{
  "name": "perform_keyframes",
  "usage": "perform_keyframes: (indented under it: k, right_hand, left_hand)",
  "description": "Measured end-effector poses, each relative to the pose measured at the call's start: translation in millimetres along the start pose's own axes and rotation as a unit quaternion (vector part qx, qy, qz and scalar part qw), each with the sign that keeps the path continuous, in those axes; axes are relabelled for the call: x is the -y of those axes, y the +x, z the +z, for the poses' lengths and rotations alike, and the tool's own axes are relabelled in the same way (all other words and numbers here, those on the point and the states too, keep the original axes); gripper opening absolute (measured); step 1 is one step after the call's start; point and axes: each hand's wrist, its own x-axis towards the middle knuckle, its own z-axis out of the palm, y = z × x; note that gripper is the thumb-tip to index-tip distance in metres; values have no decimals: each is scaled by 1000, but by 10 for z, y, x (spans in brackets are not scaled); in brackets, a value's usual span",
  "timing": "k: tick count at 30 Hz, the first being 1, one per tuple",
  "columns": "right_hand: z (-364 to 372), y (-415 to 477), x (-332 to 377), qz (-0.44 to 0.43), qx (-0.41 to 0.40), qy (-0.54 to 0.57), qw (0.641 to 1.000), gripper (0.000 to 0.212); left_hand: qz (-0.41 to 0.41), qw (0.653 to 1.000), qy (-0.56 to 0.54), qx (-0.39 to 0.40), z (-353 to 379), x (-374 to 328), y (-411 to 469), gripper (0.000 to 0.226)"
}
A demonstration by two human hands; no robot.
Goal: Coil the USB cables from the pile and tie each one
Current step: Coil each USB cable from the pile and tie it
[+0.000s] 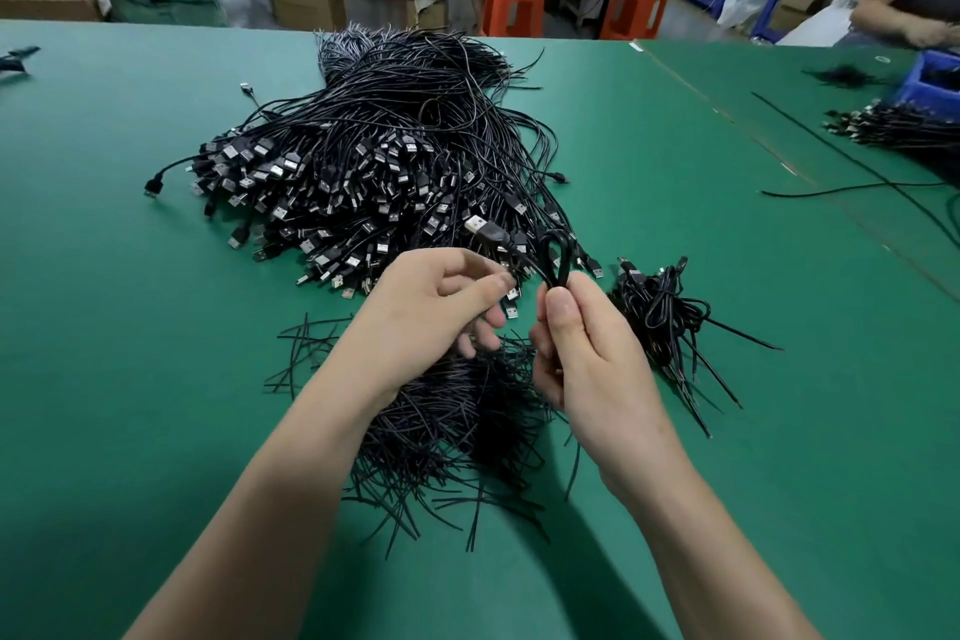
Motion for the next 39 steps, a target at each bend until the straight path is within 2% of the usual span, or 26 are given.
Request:
perform_keyframes:
  k: [2,5,9,12,15,21,26,32,35,37,39]
  right_hand:
    - [22,-9,15,-7,4,-13,1000,33]
    - [32,-28,15,-33,-14,-90,995,34]
    - [17,-41,-4,-55,-55,-166,983,36]
    - [-13,-40,-5,-45,-76,-176,980,36]
    - [-52,-30,13,-34,-83,-161,983,33]
    - [-90,-19,5,-8,-64,-91,994,35]
    - [-120,-34,19,32,-32,-15,999,37]
    - [-91,-60,27,14,-15,-40,999,41]
    - [-90,-63,35,5,11,-49,999,36]
    - [-116,-60,59,15,37,-35,999,37]
    - [-159,-59,97,41,68,12,997,36]
  left_hand:
    - [17,999,-40,-3,73,-30,-8,13]
    - [19,997,-71,-8,190,-65,-25,24]
    - [17,995,-100,-11,289,-64,-32,26]
    - [9,989,-147,29,310,-46,-33,26]
    - [-15,972,-217,87,259,-29,-30,21]
    - [-49,946,-276,160,149,58,-10,30]
    - [2,977,-186,108,237,83,-22,29]
    - [71,988,-97,94,253,123,26,16]
    - [69,986,-121,93,265,158,32,21]
    - [52,980,-161,101,245,157,21,32]
    - [36,974,-191,114,225,130,1,28]
